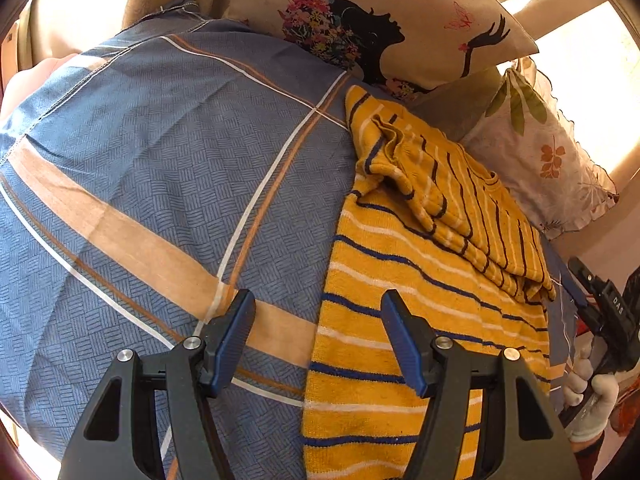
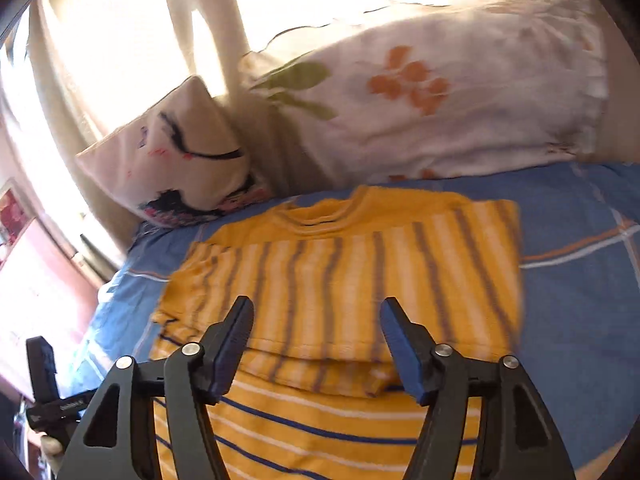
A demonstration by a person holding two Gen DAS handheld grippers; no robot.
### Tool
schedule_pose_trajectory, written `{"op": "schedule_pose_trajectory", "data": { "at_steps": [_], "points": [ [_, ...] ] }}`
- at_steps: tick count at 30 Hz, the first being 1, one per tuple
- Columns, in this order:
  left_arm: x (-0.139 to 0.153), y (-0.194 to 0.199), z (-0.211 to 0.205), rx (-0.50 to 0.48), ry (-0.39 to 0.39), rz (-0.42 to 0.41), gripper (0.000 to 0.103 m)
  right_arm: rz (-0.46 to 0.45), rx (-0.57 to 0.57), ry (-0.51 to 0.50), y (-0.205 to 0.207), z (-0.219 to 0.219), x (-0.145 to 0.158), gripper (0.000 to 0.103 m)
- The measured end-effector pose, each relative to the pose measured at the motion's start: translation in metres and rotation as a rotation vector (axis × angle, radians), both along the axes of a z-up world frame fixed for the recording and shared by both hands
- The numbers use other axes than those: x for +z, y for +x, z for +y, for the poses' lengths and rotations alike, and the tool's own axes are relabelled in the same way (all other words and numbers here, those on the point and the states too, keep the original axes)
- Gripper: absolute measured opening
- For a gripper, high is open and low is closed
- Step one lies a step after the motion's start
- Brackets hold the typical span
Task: Fold small clothes
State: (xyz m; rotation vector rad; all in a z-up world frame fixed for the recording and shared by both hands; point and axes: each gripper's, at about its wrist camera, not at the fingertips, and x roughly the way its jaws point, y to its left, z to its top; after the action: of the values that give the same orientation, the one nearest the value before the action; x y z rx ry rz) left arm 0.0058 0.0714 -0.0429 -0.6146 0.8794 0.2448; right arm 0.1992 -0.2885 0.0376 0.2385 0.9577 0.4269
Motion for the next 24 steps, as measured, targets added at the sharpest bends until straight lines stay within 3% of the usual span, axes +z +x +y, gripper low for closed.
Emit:
{"op": "schedule_pose_trajectory", "data": {
  "at_steps": [3,7,13,17,20,24],
  "points": [
    [-0.002,0.001,-0.01,-0.022,-0.015,-0.003,0.064,0.155,-0.062,0.052,-0.01,-0.054,-0.019,0.07],
    [-0.002,-0.007,-0.023,-0.062,-0.011,-0.009,0.064,0.274,-0.075,0.142,-0.038,-0.073,-0.045,0.068],
    [-0.004,-0.038,-0.041,-0.115,-0.021,-0.036,0.064,0.29,0.006,0.297,-0.09,-0.067,-0.049,0.068],
    [-0.005,-0.063,-0.052,-0.151,-0.077,-0.077,0.064,0.333,0.06,0.425,-0.116,-0.066,-0.054,0.068],
    [-0.008,-0.081,-0.061,-0.18,-0.131,-0.116,0.064,0.32,0.085,0.457,-0.139,-0.07,-0.051,0.068],
    [-0.009,-0.098,-0.08,-0.221,-0.121,-0.149,0.064,0.31,0.124,0.505,-0.171,-0.074,-0.045,0.068]
  ]
}}
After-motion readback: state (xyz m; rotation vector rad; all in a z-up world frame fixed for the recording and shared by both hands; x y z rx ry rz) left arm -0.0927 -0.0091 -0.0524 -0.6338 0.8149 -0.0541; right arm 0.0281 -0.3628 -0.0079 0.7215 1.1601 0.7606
